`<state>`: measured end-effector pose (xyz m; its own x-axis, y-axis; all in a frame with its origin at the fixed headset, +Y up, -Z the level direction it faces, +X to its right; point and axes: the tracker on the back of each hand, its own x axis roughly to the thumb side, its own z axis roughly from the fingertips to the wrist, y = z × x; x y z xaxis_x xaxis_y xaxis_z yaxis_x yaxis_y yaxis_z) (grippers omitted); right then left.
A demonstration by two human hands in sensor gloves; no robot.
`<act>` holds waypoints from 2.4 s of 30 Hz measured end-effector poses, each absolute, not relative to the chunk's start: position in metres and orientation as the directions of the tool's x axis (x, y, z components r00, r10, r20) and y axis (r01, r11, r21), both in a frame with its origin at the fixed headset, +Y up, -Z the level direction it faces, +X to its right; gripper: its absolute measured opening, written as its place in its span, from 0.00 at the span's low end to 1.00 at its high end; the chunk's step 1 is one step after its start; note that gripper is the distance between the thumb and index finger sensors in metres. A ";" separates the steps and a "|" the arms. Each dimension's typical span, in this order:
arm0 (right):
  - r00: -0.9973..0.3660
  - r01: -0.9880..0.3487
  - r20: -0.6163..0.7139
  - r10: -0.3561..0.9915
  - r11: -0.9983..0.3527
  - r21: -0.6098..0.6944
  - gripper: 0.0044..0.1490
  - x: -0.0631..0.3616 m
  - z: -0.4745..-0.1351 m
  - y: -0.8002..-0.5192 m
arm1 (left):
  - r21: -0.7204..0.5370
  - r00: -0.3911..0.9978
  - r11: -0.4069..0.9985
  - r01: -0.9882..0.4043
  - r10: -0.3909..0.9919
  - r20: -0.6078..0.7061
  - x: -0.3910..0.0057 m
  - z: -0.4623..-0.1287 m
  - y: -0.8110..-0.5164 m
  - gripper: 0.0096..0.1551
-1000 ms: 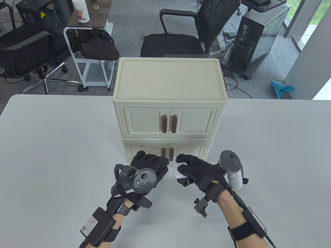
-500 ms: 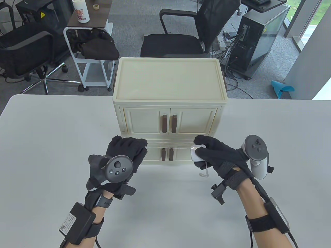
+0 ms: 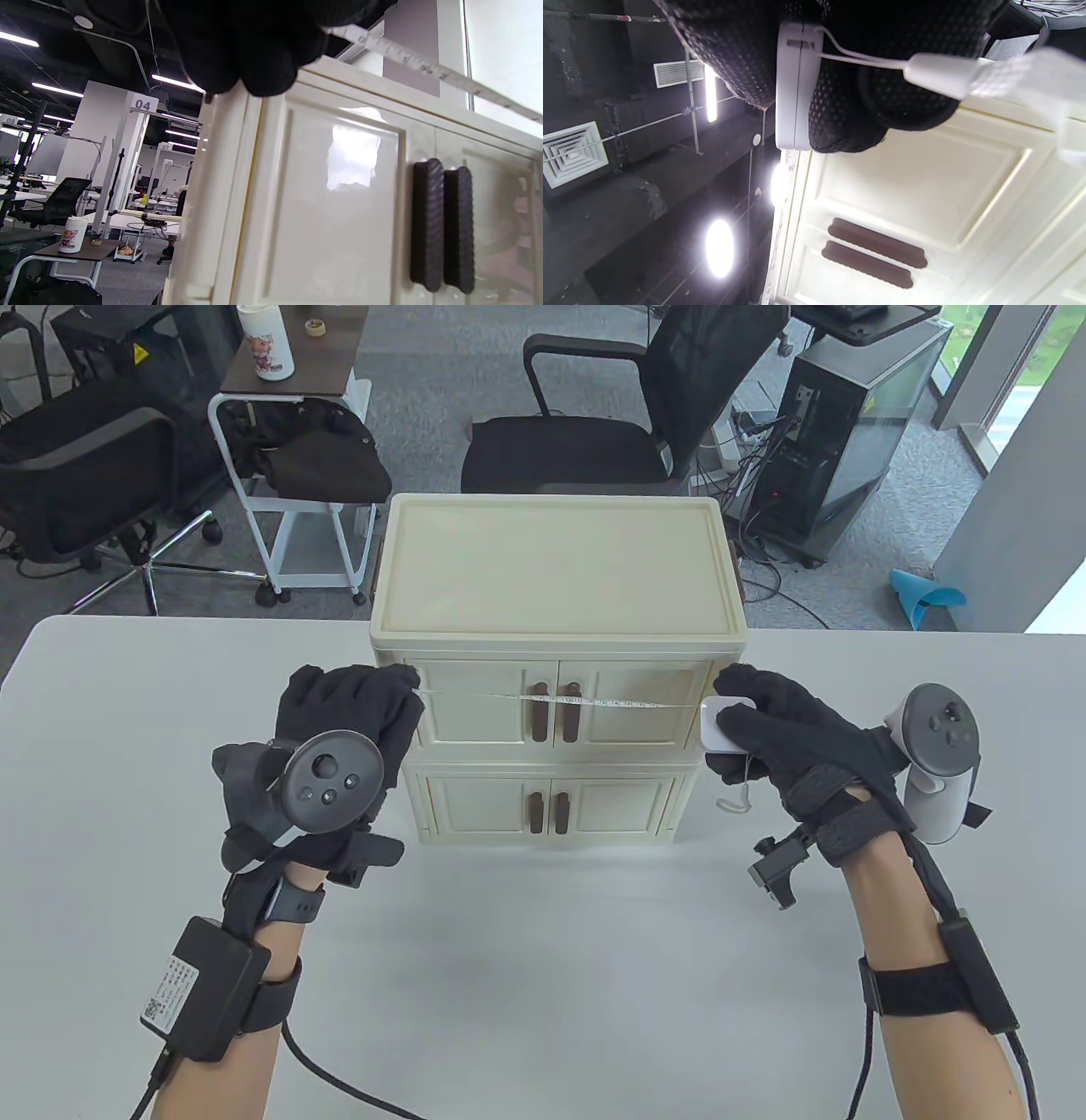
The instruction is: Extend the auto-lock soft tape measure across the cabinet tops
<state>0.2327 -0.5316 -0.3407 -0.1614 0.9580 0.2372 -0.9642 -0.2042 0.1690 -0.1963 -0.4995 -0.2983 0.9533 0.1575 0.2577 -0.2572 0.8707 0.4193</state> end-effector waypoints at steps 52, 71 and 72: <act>-0.205 -0.978 0.224 0.953 -0.188 -0.094 0.35 0.255 -0.357 -0.517 | 0.439 0.945 0.838 -0.325 0.306 0.116 -0.223 -0.327 -0.494 0.23; -0.190 -0.980 0.222 0.956 -0.172 -0.096 0.35 0.256 -0.359 -0.518 | 0.430 0.939 0.835 -0.342 0.320 0.126 -0.224 -0.328 -0.495 0.23; -0.188 -0.981 0.221 0.957 -0.171 -0.095 0.35 0.256 -0.359 -0.518 | 0.430 0.939 0.835 -0.343 0.321 0.125 -0.224 -0.328 -0.495 0.23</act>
